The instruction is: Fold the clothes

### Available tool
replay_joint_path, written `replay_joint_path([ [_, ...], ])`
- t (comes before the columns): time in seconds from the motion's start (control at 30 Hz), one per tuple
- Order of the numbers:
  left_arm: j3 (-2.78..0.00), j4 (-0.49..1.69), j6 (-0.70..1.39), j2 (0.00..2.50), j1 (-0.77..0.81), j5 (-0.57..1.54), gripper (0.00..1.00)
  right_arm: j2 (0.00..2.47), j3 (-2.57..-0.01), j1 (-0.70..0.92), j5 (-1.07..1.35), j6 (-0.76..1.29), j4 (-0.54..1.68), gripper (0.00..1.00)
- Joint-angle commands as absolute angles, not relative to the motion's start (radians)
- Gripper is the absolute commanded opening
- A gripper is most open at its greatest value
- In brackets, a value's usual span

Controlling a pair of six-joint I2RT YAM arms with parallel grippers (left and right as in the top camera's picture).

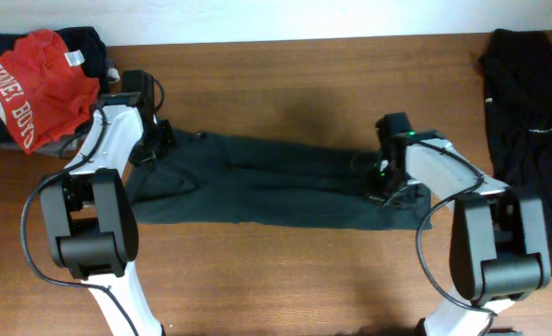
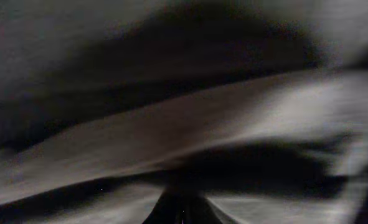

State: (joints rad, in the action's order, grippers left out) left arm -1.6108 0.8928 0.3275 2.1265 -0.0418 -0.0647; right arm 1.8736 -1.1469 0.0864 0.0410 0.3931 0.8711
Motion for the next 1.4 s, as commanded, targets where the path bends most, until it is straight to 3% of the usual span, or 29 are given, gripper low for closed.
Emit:
replay_joint_path([
  [0.0,-1.605,0.890,0.309,2.133,-0.089,-0.080,0.01,1.880,-1.142,0.009,0.010,0.396,0.886,0.04],
  [0.27,-1.605,0.867,0.308,2.133,-0.165,-0.080,0.01,1.880,-1.142,-0.079,0.009,0.351,0.870,0.04],
  [0.67,-1.645,0.885,0.308,2.102,-0.178,-0.075,0.00,1.880,-1.145,-0.082,0.002,0.351,0.849,0.07],
  [0.93,-1.688,0.981,0.289,1.924,-0.052,0.017,0.00,1.880,-1.145,-0.082,0.012,0.352,0.852,0.14],
  [1.1,-1.650,1.057,0.289,1.950,0.049,0.150,0.00,1.880,-1.145,-0.080,0.026,0.352,0.848,0.14],
  [1.37,-1.592,1.044,0.289,2.048,0.199,0.154,0.00,1.880,-1.145,-0.080,0.034,0.352,0.837,0.16],
])
